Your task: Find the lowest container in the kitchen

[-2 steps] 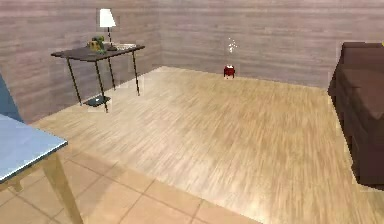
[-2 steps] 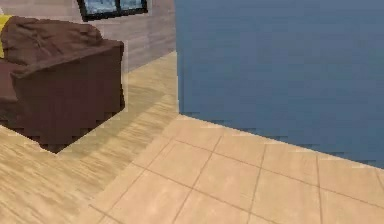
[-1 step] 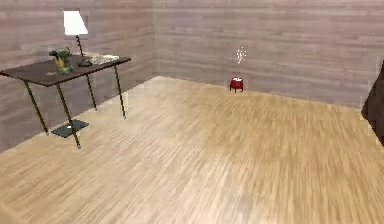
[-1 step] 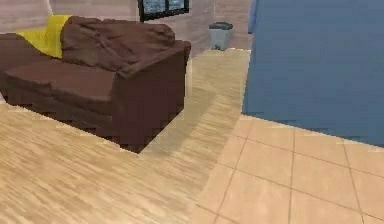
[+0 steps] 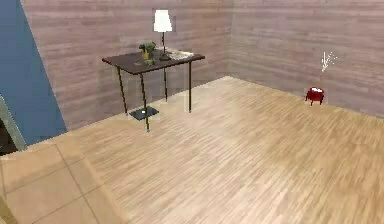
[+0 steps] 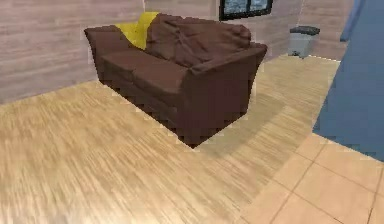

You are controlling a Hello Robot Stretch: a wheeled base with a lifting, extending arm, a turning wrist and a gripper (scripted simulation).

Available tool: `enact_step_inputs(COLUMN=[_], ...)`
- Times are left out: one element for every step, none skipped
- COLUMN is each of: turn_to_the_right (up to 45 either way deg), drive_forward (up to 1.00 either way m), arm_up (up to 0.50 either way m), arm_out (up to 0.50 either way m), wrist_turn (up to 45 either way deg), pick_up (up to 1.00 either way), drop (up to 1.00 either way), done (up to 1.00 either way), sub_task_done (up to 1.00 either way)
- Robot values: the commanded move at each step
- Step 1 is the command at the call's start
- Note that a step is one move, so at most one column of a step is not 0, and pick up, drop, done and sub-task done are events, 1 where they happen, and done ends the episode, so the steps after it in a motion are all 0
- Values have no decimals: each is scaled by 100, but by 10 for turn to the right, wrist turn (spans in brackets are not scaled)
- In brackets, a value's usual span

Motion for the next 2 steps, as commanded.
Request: enact_step_inputs(turn_to_the_right=[-30, 0], drive_forward=[0, 50], arm_up=[0, 0], arm_out=[0, 0], wrist_turn=[0, 0], pick_up=[0, 0], drop=[0, 0], done=[0, 0], sub_task_done=[0, 0])
